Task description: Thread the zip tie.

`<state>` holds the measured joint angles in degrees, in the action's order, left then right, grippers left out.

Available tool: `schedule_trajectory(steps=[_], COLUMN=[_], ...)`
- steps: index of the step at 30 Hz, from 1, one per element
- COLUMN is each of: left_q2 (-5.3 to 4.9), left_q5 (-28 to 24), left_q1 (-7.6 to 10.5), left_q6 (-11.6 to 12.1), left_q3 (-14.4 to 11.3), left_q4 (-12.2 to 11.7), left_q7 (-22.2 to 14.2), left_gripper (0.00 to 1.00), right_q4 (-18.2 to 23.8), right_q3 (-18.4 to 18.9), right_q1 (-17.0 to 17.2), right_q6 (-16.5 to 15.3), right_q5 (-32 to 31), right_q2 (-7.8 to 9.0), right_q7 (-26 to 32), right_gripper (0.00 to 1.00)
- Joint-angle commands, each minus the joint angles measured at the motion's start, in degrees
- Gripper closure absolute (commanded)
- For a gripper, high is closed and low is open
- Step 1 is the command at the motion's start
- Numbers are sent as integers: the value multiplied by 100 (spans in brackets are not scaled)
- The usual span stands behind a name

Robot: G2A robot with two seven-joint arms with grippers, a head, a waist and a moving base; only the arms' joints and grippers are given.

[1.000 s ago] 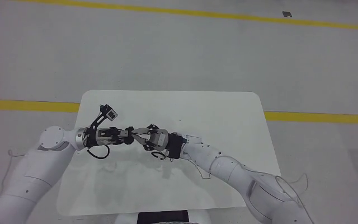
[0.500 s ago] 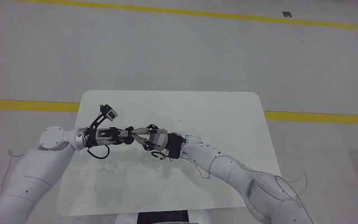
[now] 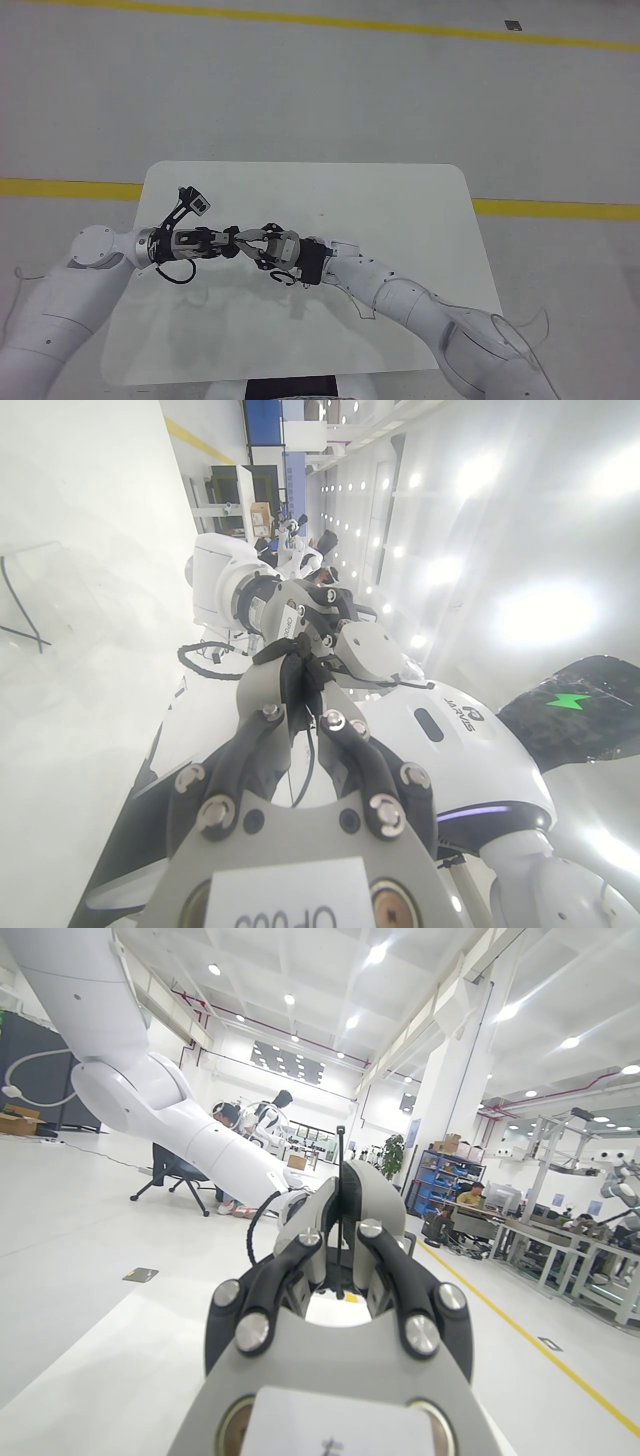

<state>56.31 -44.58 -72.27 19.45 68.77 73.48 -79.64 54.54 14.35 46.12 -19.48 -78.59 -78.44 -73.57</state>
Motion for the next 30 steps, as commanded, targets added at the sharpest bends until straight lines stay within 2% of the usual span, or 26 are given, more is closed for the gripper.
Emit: schedule_trajectory(steps=[1, 19, 30], left_q2=[0, 0, 0], left_q5=[0, 0, 0], left_q1=[0, 0, 0], left_q6=[0, 0, 0], left_q3=[0, 0, 0], left_q4=[0, 0, 0], left_q7=[0, 0, 0], left_gripper=[100, 100, 100], right_q4=[-17, 60, -49], right_q3=[-9, 47, 35], right_q1=[-1, -5, 3], right_q6=[0, 0, 0], right_q5=[13, -86, -30], right_q2=[-5, -3, -22], right_q7=[-3, -35, -50], right_gripper=[100, 100, 100])
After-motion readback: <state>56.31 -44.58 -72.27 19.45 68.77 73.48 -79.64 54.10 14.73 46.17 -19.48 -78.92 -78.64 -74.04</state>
